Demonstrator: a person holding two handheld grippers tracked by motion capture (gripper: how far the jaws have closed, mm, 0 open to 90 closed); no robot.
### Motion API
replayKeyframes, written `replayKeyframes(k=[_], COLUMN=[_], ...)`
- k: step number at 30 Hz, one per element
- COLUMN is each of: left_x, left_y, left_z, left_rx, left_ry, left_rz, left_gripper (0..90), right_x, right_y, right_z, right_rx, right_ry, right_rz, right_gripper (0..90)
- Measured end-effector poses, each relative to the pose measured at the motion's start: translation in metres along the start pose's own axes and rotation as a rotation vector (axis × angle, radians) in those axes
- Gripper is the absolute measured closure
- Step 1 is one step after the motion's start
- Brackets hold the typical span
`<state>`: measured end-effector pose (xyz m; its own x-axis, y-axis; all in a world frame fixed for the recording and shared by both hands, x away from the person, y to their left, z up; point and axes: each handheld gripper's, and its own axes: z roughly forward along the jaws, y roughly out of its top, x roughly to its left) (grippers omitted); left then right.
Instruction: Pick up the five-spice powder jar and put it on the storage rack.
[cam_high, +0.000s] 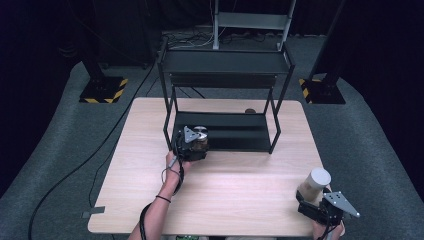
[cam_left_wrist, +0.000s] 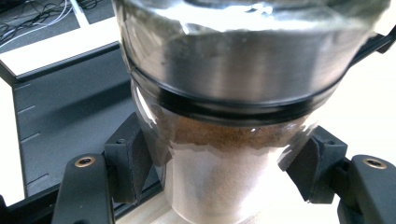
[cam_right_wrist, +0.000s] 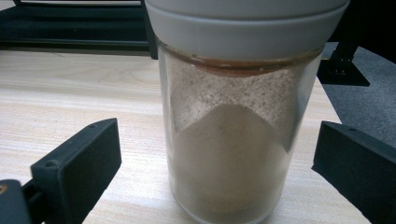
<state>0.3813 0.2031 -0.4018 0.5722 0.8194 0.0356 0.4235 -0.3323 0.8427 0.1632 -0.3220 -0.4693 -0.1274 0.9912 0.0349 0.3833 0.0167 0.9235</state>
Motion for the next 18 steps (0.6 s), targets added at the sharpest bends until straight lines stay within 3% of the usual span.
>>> replayKeyframes(k=[18], left_x=[0.0039], left_y=[0.0059], left_z=[0.0081], left_rx=[0.011], left_ry=[0.004], left_rz=[-0.004], left_gripper=[31.3], right_x=[-0.0001], right_y=[0.0001], right_z=[0.0001], right_rx=[0.001], right_ry=[0.000], right_rz=[0.001], right_gripper=[0.0])
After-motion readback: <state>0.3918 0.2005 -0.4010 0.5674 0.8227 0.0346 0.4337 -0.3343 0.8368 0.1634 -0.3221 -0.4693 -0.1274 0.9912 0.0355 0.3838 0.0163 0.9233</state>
